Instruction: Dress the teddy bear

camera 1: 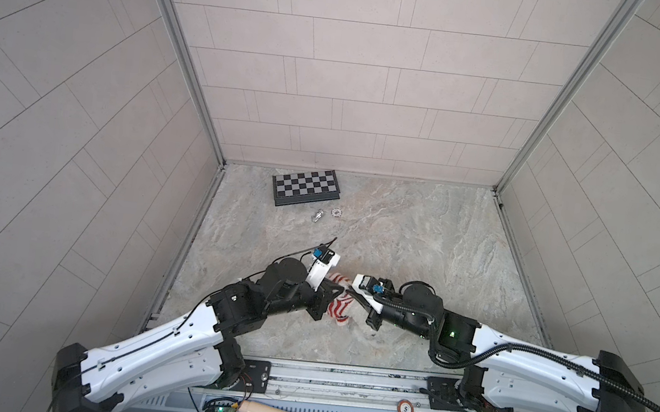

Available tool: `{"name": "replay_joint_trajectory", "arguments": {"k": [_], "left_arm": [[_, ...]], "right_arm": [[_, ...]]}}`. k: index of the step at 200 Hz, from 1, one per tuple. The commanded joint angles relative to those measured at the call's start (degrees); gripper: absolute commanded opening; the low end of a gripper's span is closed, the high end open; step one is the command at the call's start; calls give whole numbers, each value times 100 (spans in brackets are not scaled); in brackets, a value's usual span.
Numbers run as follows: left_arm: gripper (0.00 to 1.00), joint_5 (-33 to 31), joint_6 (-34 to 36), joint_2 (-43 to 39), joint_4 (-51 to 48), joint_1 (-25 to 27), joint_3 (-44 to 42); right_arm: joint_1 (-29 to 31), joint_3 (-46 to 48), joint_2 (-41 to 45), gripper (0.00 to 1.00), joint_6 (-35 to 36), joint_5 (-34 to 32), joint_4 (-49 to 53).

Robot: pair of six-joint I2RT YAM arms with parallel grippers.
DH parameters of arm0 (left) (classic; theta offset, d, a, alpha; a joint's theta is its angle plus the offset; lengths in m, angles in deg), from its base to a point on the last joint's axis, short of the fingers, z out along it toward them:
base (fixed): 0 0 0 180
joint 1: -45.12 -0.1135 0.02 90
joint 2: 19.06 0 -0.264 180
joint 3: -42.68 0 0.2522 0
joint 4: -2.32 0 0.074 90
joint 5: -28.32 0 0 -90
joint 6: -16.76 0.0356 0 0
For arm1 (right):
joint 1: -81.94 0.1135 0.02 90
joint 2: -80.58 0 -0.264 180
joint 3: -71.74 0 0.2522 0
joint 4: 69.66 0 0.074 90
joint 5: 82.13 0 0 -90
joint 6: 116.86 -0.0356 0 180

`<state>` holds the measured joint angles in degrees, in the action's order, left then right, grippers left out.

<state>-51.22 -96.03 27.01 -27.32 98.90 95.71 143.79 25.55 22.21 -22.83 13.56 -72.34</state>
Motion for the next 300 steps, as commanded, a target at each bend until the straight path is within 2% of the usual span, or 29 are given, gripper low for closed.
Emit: {"name": "replay_joint_trajectory", "arguments": {"k": [1,6,17,57,69,95,121,144,184,193,222,257,268,289,300], "left_arm": [[0,-130,-136,-167,117,11,-86],[0,-224,-204,-217,130,3,-94],[0,-647,-497,-281,132,-35,-109],[0,-1171,-1454,-152,541,-105,41],[0,-1290,-1661,-143,620,-122,143],[0,-1474,-2182,-39,705,-122,353],[0,-1314,-2632,73,1089,-109,365],[0,-1248,-2746,224,1196,-24,417],[0,-1202,-2784,280,1333,89,390],[0,-1184,-2776,280,1362,90,375],[0,-1018,-2801,350,1554,91,328],[0,-746,-2880,395,1790,87,340],[0,-695,-2913,401,1816,89,353],[0,-693,-2927,386,1827,127,346],[0,-690,-2956,386,1865,133,330]], "right_arm": [[16,-66,44,0,-8,-36,-356],[12,-86,45,0,-8,-72,-289],[12,-116,124,10,-60,-189,-84],[75,271,1020,54,-425,-742,437],[171,259,1234,60,-358,-937,797],[354,278,1431,57,-149,-1125,993],[355,193,1094,54,-52,-1209,597],[355,111,593,54,42,-1308,6],[355,34,-10,46,30,-1401,-684],[355,48,-61,43,10,-1411,-781],[355,113,-192,19,32,-1651,-872],[341,249,-211,12,-6,-1859,-922],[338,281,-186,16,-26,-1861,-918],[337,296,-102,38,-42,-1765,-903],[338,317,-72,41,-57,-1732,-961]]}}
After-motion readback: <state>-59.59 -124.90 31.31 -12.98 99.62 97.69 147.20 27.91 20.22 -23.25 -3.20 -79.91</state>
